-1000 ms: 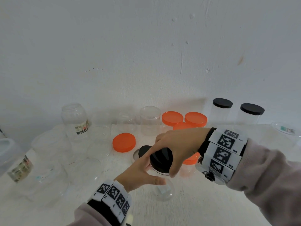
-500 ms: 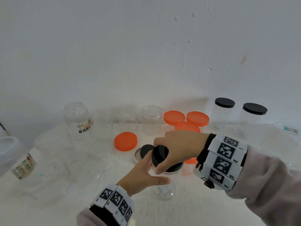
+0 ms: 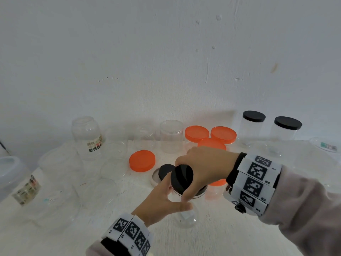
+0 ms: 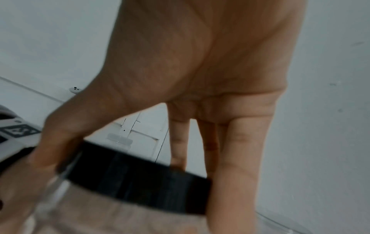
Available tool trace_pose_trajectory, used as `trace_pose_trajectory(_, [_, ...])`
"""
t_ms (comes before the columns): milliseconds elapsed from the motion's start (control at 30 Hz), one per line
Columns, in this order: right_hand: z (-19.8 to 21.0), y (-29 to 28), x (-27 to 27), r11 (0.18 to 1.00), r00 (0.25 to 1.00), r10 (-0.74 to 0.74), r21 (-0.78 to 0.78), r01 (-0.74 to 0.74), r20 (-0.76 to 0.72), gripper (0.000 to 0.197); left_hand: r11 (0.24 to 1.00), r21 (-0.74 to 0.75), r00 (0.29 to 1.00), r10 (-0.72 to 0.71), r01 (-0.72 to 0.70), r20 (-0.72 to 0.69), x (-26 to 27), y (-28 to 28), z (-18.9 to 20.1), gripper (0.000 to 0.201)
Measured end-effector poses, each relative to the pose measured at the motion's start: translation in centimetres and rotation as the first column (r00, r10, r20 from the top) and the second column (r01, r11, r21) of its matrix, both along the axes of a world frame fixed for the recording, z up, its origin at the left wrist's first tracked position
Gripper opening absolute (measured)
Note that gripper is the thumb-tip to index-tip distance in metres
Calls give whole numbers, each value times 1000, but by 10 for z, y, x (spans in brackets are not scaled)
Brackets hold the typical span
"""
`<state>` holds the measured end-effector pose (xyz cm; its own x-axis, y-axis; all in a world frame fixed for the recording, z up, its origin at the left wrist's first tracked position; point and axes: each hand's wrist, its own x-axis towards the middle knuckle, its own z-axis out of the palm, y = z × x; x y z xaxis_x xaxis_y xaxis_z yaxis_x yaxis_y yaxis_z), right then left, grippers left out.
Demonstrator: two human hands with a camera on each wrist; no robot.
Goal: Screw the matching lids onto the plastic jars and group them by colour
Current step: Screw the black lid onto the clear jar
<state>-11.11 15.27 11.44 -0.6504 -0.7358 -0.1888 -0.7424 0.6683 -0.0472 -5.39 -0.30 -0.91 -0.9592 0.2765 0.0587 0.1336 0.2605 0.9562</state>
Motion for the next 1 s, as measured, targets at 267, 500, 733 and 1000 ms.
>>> trace_pose_trajectory(267, [-1,2,2,993,984,-116,16,115,134,76,1000,-8,1000,-18,18,5,-2,0,1,72])
trace_pose_trajectory(500, [11,3,-1,999,987,-9,38,3,161,76,1000,-21,1000,-3,3,-21,-1,1,-1,75])
trace_pose_trajectory(733, [2,3,-2,999,998,36,16,-37,41,84,1000,-14,1000,16,-16,-20,1,1,-4,76])
trace_pose_trajectory(1000, [-7,4,1,999,999,-33,-24,33,-28,79,1000,-4,999,23,-23,-28,1,2,-3,75])
